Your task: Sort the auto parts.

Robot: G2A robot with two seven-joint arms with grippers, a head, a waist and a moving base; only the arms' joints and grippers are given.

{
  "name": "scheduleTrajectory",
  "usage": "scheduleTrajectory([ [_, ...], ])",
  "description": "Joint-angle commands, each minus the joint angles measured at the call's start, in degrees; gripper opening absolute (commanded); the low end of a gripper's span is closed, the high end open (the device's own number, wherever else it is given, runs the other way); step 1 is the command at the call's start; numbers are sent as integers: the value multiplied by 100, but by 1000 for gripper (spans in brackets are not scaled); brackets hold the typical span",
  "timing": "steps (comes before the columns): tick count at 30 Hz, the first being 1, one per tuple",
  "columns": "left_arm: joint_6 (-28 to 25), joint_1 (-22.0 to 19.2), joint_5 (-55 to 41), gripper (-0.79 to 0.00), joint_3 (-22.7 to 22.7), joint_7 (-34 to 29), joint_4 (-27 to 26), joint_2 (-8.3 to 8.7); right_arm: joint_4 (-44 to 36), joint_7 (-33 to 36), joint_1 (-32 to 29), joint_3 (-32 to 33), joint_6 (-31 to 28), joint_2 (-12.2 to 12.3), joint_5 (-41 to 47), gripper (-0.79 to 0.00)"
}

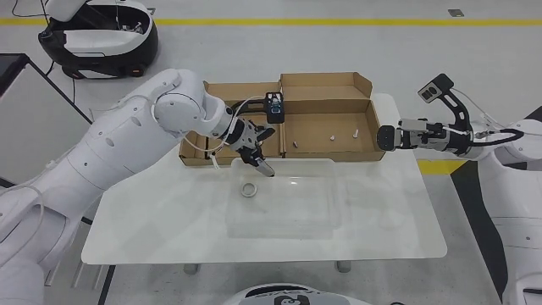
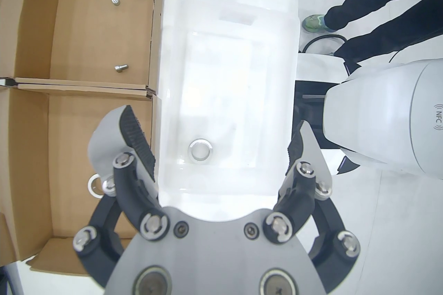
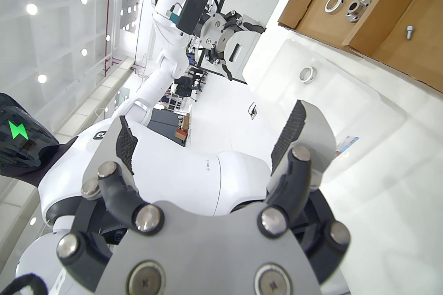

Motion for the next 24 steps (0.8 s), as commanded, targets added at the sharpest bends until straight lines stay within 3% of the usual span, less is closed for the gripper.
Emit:
scheduleTrajectory([
  [1, 10, 9, 18, 0, 0, 21, -26, -1, 0, 0, 0, 0, 0, 0, 0, 0],
  [4, 140, 53, 131, 0, 78, -138, -274, -19, 0, 0, 0, 0, 0, 0, 0, 0],
  [9, 1280, -289, -151, 0, 524, -1279, -653, -148, 0, 0, 0, 0, 0, 0, 0, 0],
  [14, 1971, -646, -279, 0, 923, -1970, -713, -370, 0, 0, 0, 0, 0, 0, 0, 0],
  [18, 2259, -823, -166, 0, 1118, -2257, -623, -527, 0, 0, 0, 0, 0, 0, 0, 0],
  [24, 2263, -808, -130, 0, 1126, -2239, -631, -527, 0, 0, 0, 0, 0, 0, 0, 0],
])
